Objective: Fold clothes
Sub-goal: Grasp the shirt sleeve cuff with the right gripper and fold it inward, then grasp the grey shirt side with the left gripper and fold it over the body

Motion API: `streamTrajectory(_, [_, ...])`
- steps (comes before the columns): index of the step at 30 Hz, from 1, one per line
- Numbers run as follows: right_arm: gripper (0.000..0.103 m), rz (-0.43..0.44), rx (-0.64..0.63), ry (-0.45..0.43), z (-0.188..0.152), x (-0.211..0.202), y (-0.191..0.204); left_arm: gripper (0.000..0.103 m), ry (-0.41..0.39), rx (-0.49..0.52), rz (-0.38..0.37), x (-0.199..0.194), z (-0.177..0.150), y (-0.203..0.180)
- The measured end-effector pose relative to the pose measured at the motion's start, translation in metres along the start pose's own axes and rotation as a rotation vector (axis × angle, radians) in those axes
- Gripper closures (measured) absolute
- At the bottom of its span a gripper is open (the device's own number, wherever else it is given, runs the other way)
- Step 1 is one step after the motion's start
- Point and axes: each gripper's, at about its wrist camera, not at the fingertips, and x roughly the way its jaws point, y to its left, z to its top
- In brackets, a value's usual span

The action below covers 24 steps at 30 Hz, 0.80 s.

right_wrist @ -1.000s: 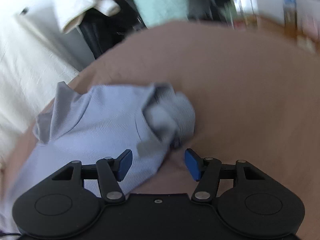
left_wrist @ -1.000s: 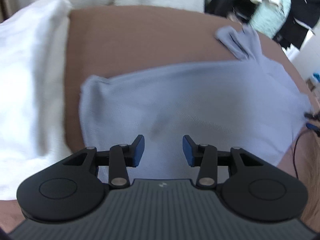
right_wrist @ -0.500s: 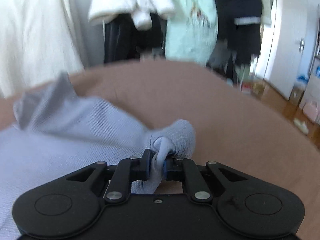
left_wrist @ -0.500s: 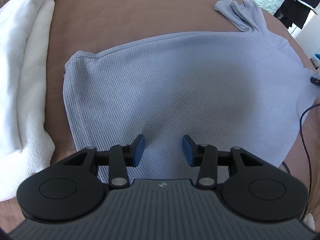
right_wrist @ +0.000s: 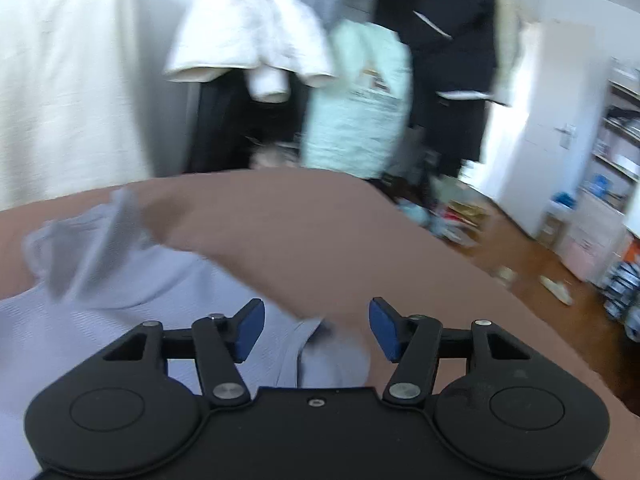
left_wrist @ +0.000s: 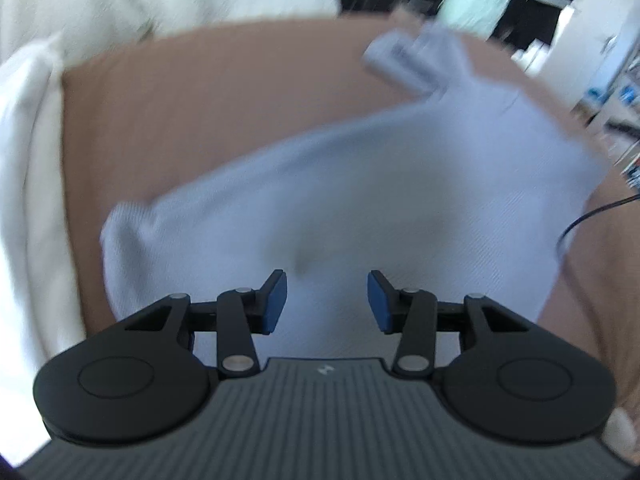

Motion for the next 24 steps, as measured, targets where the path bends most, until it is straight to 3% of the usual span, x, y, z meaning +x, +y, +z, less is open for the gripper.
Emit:
streamTrajectory(2, [0.040, 0.006, 0.059, 0.009, 0.007, 0.007, -0.010, 0.058, -0.021, -0.020, -0.048, 0.009, 0.022, -0.002])
streamTrajectory(3, [0.040, 0.081, 0.094, 0.021, 0.013, 0.015, -0.009, 0.057, -0.027, -0.037, -0.070, 0.020, 0.035, -0.005])
streamTrajectory(8, [0.040, 0.653, 0.245, 0.163, 0.048, 0.063, 0.044, 0.055, -0.054, -0.119, -0.182, 0.075, 0.102, -0.019])
streamTrajectory(10, [0.040, 0.789, 0.236, 0.202, 0.057, 0.073, 0.080, 0.055, -0.064, -0.151, -0.226, 0.104, 0.130, -0.026])
streamTrajectory(11, [0.040, 0.820, 0.204, 0.211, 0.060, 0.076, 0.097, 0.055, -0.066, -0.156, -0.212, 0.120, 0.142, -0.031])
streamTrajectory(13, [0.040, 0.832, 0.121, 0.214, 0.062, 0.083, 0.127, 0.056, -0.076, -0.149, -0.197, 0.140, 0.155, -0.039])
streamTrajectory(16, [0.041, 0.726, 0.031, 0.191, 0.065, 0.100, 0.152, 0.055, -0.094, -0.138, -0.179, 0.169, 0.173, -0.052])
streamTrajectory(18, [0.041, 0.675, 0.046, 0.183, 0.072, 0.119, 0.149, 0.055, -0.105, -0.130, -0.167, 0.188, 0.185, -0.060])
streamTrajectory(22, [0.041, 0.678, 0.076, 0.188, 0.094, 0.155, 0.139, 0.053, -0.128, -0.114, -0.144, 0.226, 0.208, -0.076])
streamTrajectory(24, [0.041, 0.685, 0.081, 0.201, 0.101, 0.168, 0.136, 0.061, -0.140, -0.106, -0.132, 0.245, 0.220, -0.084])
